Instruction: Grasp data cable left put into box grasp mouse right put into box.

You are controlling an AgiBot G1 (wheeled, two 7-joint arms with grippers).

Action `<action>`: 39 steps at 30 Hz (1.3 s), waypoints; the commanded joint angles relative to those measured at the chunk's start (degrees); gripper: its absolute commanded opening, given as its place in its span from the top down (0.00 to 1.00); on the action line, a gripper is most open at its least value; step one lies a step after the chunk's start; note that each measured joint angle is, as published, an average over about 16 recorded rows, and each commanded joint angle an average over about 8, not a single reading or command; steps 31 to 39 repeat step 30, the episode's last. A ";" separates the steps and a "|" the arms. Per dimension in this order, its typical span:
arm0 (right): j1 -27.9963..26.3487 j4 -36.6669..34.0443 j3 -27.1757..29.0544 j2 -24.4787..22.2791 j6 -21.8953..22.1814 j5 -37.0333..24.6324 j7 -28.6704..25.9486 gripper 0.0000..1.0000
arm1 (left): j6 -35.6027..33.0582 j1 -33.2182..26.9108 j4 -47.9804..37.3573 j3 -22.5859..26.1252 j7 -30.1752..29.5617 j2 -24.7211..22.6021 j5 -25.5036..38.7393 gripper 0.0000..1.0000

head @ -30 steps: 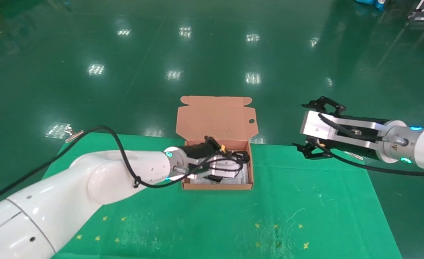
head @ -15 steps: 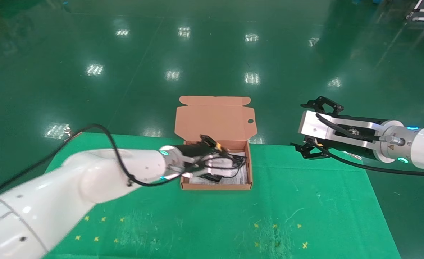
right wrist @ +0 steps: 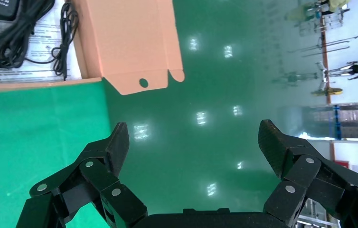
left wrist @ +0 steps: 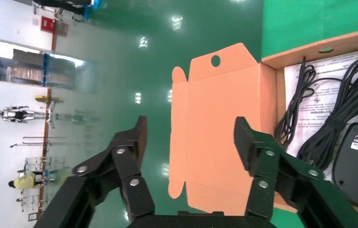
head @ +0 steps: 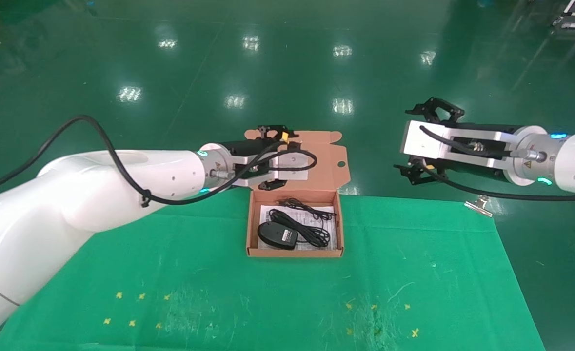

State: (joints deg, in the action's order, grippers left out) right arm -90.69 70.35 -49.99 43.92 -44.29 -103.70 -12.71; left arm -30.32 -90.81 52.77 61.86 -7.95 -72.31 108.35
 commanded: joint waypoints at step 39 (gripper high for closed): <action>12.89 1.34 15.41 -3.89 -19.13 27.87 0.91 0.00 | -25.33 13.20 9.63 -20.90 -1.36 17.09 -30.29 0.00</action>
